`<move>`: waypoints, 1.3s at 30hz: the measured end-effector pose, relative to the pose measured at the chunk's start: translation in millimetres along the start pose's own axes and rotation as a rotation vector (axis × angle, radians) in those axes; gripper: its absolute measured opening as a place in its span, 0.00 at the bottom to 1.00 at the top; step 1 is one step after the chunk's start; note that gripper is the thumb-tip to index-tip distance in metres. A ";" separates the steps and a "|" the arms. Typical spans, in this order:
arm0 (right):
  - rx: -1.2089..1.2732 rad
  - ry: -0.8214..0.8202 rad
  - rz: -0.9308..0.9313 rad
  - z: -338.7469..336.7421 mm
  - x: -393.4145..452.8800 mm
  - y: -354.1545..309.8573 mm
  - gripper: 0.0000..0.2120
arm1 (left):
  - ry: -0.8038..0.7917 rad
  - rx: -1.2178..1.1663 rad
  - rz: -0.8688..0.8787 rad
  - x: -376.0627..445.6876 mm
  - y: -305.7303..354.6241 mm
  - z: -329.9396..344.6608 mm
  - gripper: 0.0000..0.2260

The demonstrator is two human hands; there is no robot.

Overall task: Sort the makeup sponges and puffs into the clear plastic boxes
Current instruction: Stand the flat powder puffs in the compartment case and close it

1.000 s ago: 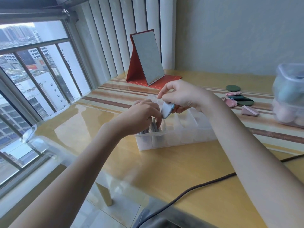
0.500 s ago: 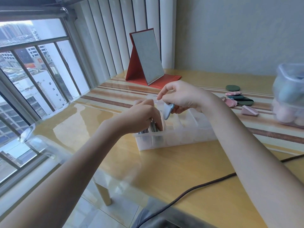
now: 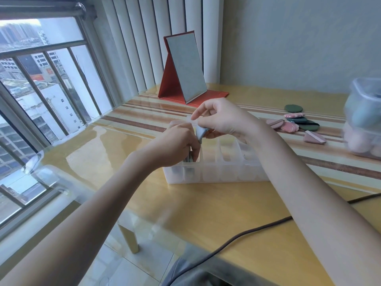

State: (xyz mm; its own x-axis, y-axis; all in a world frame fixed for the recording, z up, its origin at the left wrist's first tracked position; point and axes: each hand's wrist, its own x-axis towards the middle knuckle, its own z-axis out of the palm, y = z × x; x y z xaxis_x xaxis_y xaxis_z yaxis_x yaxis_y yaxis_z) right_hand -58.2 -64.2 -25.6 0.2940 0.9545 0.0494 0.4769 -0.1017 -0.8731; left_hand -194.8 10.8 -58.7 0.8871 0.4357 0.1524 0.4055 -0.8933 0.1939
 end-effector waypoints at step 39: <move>-0.583 -0.232 -0.143 6.7 -5.8 -4.8 0.04 | 0.520 -0.241 -0.081 -13.7 -13.1 3.0 0.13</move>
State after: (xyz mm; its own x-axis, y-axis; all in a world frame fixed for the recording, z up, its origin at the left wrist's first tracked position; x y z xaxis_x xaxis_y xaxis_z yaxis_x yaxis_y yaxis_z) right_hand -67.7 -67.4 -24.9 0.0387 0.9991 -0.0177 0.8892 -0.0425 -0.4555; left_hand -211.6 16.3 -66.3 0.6054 0.5533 0.5722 0.3520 -0.8309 0.4310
